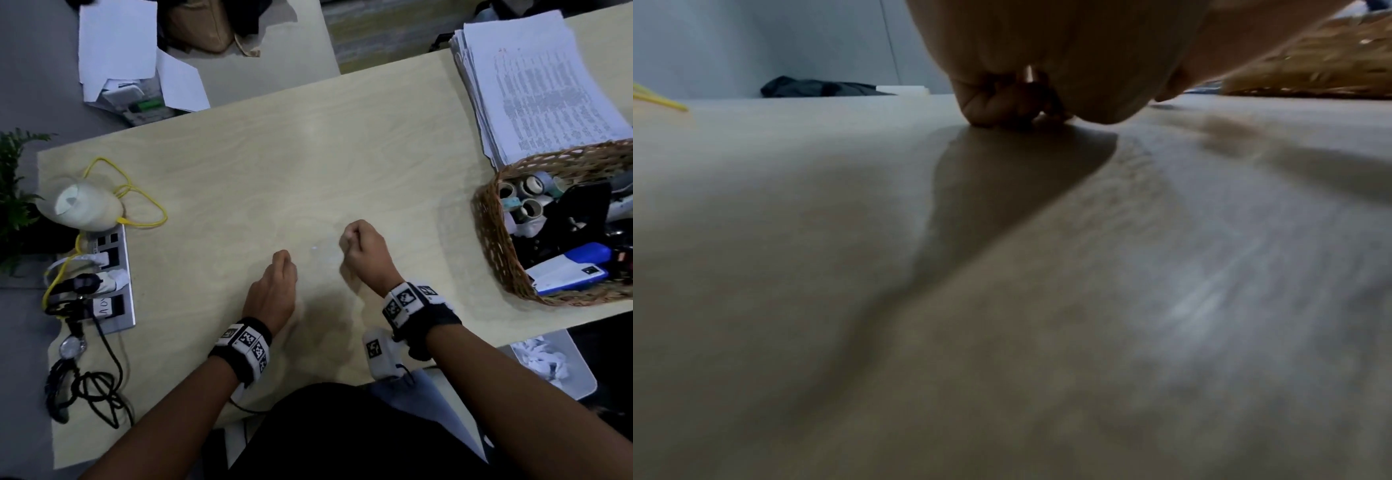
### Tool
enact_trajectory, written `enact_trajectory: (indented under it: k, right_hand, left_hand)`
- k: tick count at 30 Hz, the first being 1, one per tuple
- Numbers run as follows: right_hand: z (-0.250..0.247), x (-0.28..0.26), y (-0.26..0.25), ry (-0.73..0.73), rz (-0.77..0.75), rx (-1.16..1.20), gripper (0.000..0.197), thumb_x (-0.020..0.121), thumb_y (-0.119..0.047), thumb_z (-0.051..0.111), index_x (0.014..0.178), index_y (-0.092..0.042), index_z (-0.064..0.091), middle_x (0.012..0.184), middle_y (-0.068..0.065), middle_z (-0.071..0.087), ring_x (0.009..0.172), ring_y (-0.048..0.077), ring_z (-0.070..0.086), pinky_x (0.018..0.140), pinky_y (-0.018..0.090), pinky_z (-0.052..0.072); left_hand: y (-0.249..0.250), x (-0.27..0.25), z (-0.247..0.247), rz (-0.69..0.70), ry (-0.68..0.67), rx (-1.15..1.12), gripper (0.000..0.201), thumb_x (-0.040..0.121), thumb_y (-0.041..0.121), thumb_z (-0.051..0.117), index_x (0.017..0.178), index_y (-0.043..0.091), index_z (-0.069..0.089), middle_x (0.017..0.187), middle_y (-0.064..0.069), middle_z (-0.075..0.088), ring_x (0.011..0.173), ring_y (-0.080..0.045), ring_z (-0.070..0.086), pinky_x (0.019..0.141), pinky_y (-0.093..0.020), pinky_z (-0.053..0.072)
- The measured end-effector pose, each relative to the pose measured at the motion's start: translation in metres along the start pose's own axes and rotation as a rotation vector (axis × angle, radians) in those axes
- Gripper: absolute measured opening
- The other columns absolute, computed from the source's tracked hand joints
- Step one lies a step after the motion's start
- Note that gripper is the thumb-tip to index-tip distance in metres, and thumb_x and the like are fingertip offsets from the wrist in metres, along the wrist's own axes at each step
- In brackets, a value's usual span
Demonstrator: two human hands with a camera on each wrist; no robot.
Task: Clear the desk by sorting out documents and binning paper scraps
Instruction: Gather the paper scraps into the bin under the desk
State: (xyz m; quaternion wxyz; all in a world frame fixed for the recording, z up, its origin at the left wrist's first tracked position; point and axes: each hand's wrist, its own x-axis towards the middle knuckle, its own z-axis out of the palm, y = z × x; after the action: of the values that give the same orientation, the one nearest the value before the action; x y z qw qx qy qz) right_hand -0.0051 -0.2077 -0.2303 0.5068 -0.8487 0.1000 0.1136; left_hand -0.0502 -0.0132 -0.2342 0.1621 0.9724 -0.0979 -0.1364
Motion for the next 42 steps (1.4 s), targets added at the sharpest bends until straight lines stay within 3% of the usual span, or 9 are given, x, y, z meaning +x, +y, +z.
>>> enact_trajectory:
  k: [5,10,14,21,23,27,31,35,42]
  right_hand:
    - [-0.060,-0.040,0.042,0.082,0.045,0.084,0.015,0.098,-0.005,0.043,0.088,-0.012,0.051,0.075,-0.009,0.051,0.068,-0.002,0.047,0.061,0.013,0.035]
    - [-0.117,-0.087,0.085,0.114,0.037,0.055,0.016,0.099,-0.008,0.044,0.084,-0.009,0.050,0.074,-0.002,0.050,0.066,0.000,0.046,0.060,0.013,0.034]
    - [-0.137,-0.093,0.098,0.109,0.017,0.020,0.008,0.092,-0.013,0.045,0.087,-0.011,0.051,0.086,0.004,0.053,0.078,0.013,0.048,0.069,0.023,0.032]
    - [-0.069,-0.024,0.046,-0.196,-0.322,-0.222,0.026,0.090,-0.010,0.057,0.115,-0.006,0.064,0.112,0.013,0.056,0.107,0.029,0.052,0.095,0.036,0.042]
    - [-0.041,-0.007,0.029,-0.259,-0.364,-0.289,0.029,0.092,-0.013,0.057,0.119,-0.007,0.065,0.115,0.011,0.055,0.110,0.028,0.050,0.095,0.037,0.043]
    - [0.002,0.010,0.011,-0.242,-0.427,-0.373,0.018,0.090,-0.016,0.062,0.102,-0.008,0.072,0.104,0.009,0.057,0.102,0.029,0.052,0.086,0.042,0.049]
    - [0.018,0.005,0.014,-0.127,-0.578,-0.533,0.014,0.087,-0.021,0.066,0.098,-0.013,0.072,0.098,0.006,0.060,0.092,0.027,0.054,0.074,0.039,0.046]
    - [0.014,-0.013,0.018,-0.176,-0.695,-0.755,0.043,0.091,-0.042,0.052,0.119,-0.009,0.059,0.118,0.008,0.053,0.104,0.028,0.050,0.083,0.040,0.040]
    - [-0.016,-0.068,0.037,-0.418,-0.633,-0.999,0.111,0.076,-0.084,0.037,0.146,0.003,0.034,0.153,0.017,0.031,0.144,0.035,0.023,0.116,0.047,0.022]
  left_hand:
    - [0.005,0.006,-0.001,-0.063,0.094,-0.094,0.012,0.090,0.004,0.049,0.091,0.015,0.045,0.109,-0.002,0.040,0.067,-0.033,0.054,0.055,-0.032,0.035]
    - [0.038,0.022,-0.004,-0.101,0.197,-0.209,0.007,0.097,0.012,0.044,0.090,0.010,0.044,0.103,-0.005,0.042,0.067,-0.036,0.051,0.058,-0.042,0.044]
    - [0.076,0.034,-0.001,-0.091,0.266,-0.343,0.010,0.097,0.003,0.040,0.089,0.007,0.045,0.095,-0.007,0.047,0.075,-0.022,0.044,0.069,-0.034,0.038]
    - [0.065,0.010,-0.008,-0.345,0.392,-0.459,0.009,0.092,-0.002,0.054,0.085,0.004,0.054,0.069,0.000,0.060,0.062,-0.016,0.060,0.052,-0.010,0.036]
    - [0.053,0.003,-0.010,-0.380,0.430,-0.528,0.009,0.089,-0.003,0.058,0.086,0.005,0.060,0.071,-0.002,0.064,0.061,-0.003,0.063,0.056,-0.006,0.044]
    - [0.036,-0.007,-0.012,-0.467,0.498,-0.678,0.019,0.087,-0.005,0.062,0.098,0.007,0.071,0.079,-0.003,0.070,0.063,0.001,0.065,0.067,-0.021,0.056]
    - [0.024,-0.012,-0.011,-0.480,0.554,-0.714,0.013,0.086,-0.005,0.064,0.095,0.001,0.073,0.073,0.008,0.065,0.063,0.010,0.063,0.063,-0.006,0.049]
    - [0.001,-0.012,-0.002,-0.554,0.543,-0.808,0.011,0.085,0.003,0.068,0.093,0.006,0.075,0.070,-0.003,0.071,0.062,-0.012,0.068,0.066,-0.028,0.059]
    - [0.000,0.002,-0.001,-0.398,0.378,-0.803,0.013,0.085,0.003,0.065,0.089,0.011,0.074,0.067,-0.001,0.069,0.063,-0.014,0.067,0.069,-0.034,0.059]
